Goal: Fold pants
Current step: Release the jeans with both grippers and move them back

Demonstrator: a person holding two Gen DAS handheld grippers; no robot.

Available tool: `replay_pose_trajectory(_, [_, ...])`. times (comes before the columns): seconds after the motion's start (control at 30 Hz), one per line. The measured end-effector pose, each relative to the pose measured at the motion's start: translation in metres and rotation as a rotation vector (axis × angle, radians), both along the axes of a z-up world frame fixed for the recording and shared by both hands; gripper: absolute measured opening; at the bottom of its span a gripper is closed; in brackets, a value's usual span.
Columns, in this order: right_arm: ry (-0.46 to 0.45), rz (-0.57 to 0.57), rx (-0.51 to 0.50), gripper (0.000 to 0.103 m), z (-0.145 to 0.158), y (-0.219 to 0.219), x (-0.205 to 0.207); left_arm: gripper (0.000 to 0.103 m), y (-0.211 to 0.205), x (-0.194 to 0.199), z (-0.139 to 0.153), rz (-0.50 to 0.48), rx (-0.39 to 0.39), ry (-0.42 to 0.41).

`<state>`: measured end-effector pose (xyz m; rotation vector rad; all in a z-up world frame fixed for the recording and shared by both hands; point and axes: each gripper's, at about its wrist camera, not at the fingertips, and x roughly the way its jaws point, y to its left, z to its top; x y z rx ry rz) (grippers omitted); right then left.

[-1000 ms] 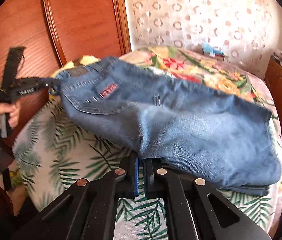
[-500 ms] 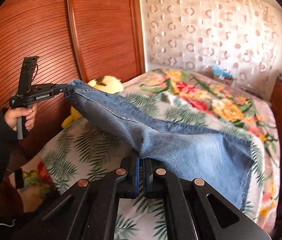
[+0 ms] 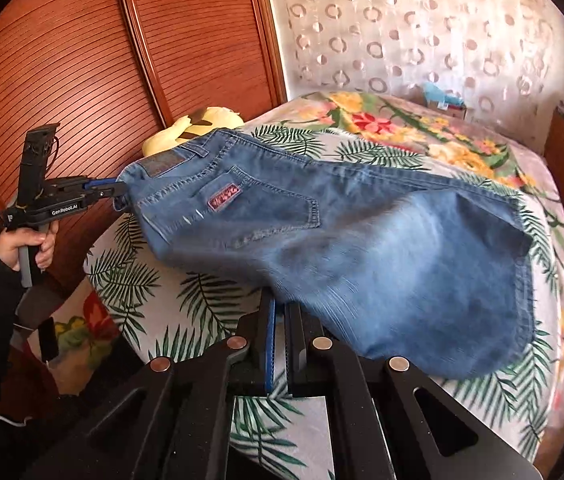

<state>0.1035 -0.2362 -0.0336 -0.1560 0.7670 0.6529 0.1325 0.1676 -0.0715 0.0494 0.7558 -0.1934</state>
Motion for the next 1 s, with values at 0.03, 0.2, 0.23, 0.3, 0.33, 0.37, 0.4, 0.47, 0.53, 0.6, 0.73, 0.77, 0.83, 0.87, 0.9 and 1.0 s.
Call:
replay_pose_trajectory(0.03, [-0.002,-0.002,0.007,0.002,0.002,-0.004,-0.003,0.025,-0.002,-0.001,0.005,-0.003,0.007,-0.011])
replay_pose_trajectory(0.2, [-0.042,-0.052,0.010,0.002,0.019,-0.015,-0.016,0.041,-0.014,-0.003,0.028,-0.020,0.020,-0.063])
replay_pose_trajectory(0.23, [-0.050,-0.068,0.010,0.002,0.019,-0.020,-0.017,0.041,-0.017,-0.001,0.032,-0.026,0.020,-0.068])
replay_pose_trajectory(0.3, [-0.065,-0.102,0.015,0.003,0.022,-0.032,-0.015,0.045,-0.020,0.004,0.035,-0.028,0.013,-0.075])
replay_pose_trajectory(0.33, [-0.067,-0.118,0.020,0.005,0.022,-0.038,-0.013,0.052,-0.022,0.006,0.035,-0.027,0.011,-0.075])
replay_pose_trajectory(0.37, [-0.071,-0.133,0.023,0.005,0.022,-0.045,-0.014,0.062,-0.025,0.009,0.034,-0.030,0.004,-0.078])
replay_pose_trajectory(0.4, [-0.078,-0.153,0.023,0.006,0.022,-0.051,-0.012,0.067,-0.026,0.013,0.032,-0.031,-0.002,-0.080])
replay_pose_trajectory(0.47, [-0.089,-0.193,0.013,0.010,0.021,-0.062,-0.005,0.071,-0.033,0.021,0.026,-0.051,-0.018,-0.075])
replay_pose_trajectory(0.53, [-0.091,-0.221,0.011,0.018,0.018,-0.069,0.004,0.072,-0.043,0.036,0.019,-0.050,-0.012,-0.034])
replay_pose_trajectory(0.6, [-0.101,-0.248,-0.001,0.034,0.015,-0.074,0.016,0.072,-0.050,0.046,0.013,-0.057,-0.008,-0.020])
replay_pose_trajectory(0.73, [-0.096,-0.300,0.009,0.045,0.008,-0.091,0.045,0.072,-0.065,0.063,0.003,-0.089,-0.032,-0.005])
replay_pose_trajectory(0.77, [-0.098,-0.311,0.015,0.045,0.006,-0.096,0.053,0.072,-0.069,0.067,0.000,-0.098,-0.034,0.001])
replay_pose_trajectory(0.83, [-0.095,-0.325,0.011,0.045,0.002,-0.100,0.069,0.072,-0.076,0.075,-0.004,-0.108,-0.027,0.008])
replay_pose_trajectory(0.87, [-0.093,-0.327,0.010,0.045,-0.001,-0.102,0.079,0.072,-0.080,0.080,-0.006,-0.117,-0.024,0.013])
replay_pose_trajectory(0.9, [-0.088,-0.329,0.013,0.045,-0.004,-0.104,0.089,0.072,-0.084,0.085,-0.008,-0.126,-0.025,0.017])
replay_pose_trajectory(1.0, [-0.063,-0.342,-0.007,0.045,-0.015,-0.099,0.120,0.072,-0.093,0.099,-0.011,-0.145,-0.032,0.034])
